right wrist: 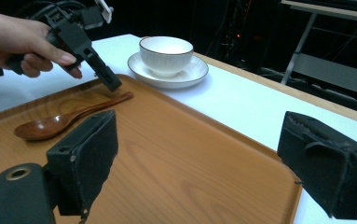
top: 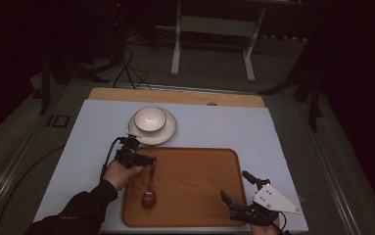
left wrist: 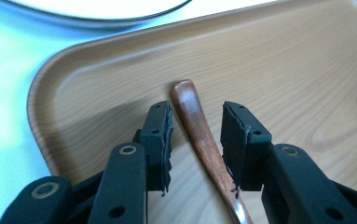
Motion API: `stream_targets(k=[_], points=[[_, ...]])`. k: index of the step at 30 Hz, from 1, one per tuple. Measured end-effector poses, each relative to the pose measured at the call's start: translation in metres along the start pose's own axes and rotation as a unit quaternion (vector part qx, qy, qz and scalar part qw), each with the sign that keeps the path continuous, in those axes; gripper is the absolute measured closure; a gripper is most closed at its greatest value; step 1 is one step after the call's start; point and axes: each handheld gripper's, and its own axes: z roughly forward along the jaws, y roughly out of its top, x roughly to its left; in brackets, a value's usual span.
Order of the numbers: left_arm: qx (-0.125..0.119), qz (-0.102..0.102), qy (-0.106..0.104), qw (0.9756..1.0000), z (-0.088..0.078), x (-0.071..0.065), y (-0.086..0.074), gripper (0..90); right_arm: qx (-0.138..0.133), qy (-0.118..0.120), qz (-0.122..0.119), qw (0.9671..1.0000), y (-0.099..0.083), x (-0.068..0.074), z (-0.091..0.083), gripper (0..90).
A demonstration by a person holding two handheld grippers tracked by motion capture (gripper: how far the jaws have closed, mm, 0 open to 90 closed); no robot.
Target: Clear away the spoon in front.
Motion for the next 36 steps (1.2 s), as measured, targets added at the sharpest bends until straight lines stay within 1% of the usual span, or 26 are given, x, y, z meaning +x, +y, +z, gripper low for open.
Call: stream_targets(k=[1,5,6,10,11,14,16,17,18,19,20,21,22,23,24,25,27,28,30,32,35,36], points=[[0.0,0.0,0.0,1.0,0.0,0.0,0.0,62.1,0.0,0.0,0.0,1.0,0.0,0.0,0.0,12.0],[-0.007,0.031,0.002,0.9995,-0.01,-0.011,-0.002,62.1,0.0,0.0,0.0,1.0,0.0,0.0,0.0,12.0],[-0.009,0.04,0.007,0.9991,-0.013,-0.014,-0.002,62.1,0.0,0.0,0.001,1.0,0.0,0.0,0.0,12.0],[-0.021,0.058,0.005,0.9981,-0.024,-0.022,-0.005,62.1,-0.001,0.0,-0.001,1.0,0.0,0.0,0.0,12.0],[-0.023,0.06,0.0,0.9979,-0.028,-0.024,-0.006,62.1,-0.001,0.0,0.0,1.0,0.0,0.0,0.0,12.0],[-0.031,0.071,-0.005,0.997,-0.035,-0.027,-0.008,62.1,-0.001,0.0,0.001,1.0,0.0,0.0,0.0,12.0],[-0.039,0.072,-0.011,0.9966,-0.04,-0.028,-0.01,62.1,0.0,0.0,0.0,1.0,0.0,0.0,0.0,12.0],[-0.047,0.073,-0.02,0.996,-0.043,-0.029,-0.011,58.4,-0.001,0.0,0.0,1.0,0.0,0.0,0.0,12.0],[-0.048,0.075,-0.02,0.9958,-0.045,-0.029,-0.012,58.4,-0.001,0.0,0.0,1.0,0.0,0.0,0.0,12.0],[-0.056,0.076,-0.021,0.9953,-0.048,-0.029,-0.013,57.2,-0.001,0.0,0.001,1.0,0.0,0.0,0.0,12.0],[-0.06,0.079,-0.016,0.995,-0.05,-0.03,-0.014,54.0,-0.001,0.002,0.001,1.0,0.0,0.0,0.0,12.0],[-0.062,0.079,-0.012,0.9948,-0.052,-0.03,-0.015,53.0,-0.001,0.001,0.001,1.0,0.0,0.0,0.0,12.0],[-0.069,0.077,-0.018,0.9945,-0.054,-0.031,-0.016,50.1,0.0,0.001,0.001,1.0,0.0,0.0,0.0,12.0],[-0.076,0.079,-0.028,0.9936,-0.057,-0.031,-0.017,50.1,0.0,0.001,0.001,1.0,0.0,0.0,0.0,12.0],[-0.079,0.086,-0.024,0.9929,-0.059,-0.033,-0.018,43.8,0.0,0.001,0.001,1.0,0.0,0.0,0.0,12.0],[-0.081,0.092,-0.018,0.9923,-0.062,-0.035,-0.019,42.9,0.0,0.003,0.001,1.0,0.0,0.0,0.0,12.0],[-0.085,0.105,-0.019,0.9907,-0.067,-0.038,-0.02,41.5,0.0,0.004,0.002,1.0,-0.001,0.0,0.001,12.0],[-0.086,0.11,-0.015,0.9901,-0.069,-0.04,-0.021,40.1,0.0,0.003,0.002,1.0,-0.001,0.0,0.001,12.0],[-0.091,0.117,-0.019,0.9887,-0.073,-0.043,-0.024,39.4,0.001,0.004,0.002,1.0,-0.001,0.0,0.001,12.0],[-0.095,0.122,-0.021,0.9878,-0.076,-0.046,-0.026,38.8,0.002,0.004,0.001,1.0,-0.001,0.0,0.002,12.0],[-0.106,0.132,-0.022,0.9854,-0.081,-0.049,-0.031,38.8,0.003,0.004,0.0,1.0,-0.001,0.001,0.002,12.0],[-0.111,0.134,-0.023,0.9844,-0.083,-0.05,-0.032,37.3,0.004,0.004,0.001,1.0,-0.001,0.0,0.002,12.0]])
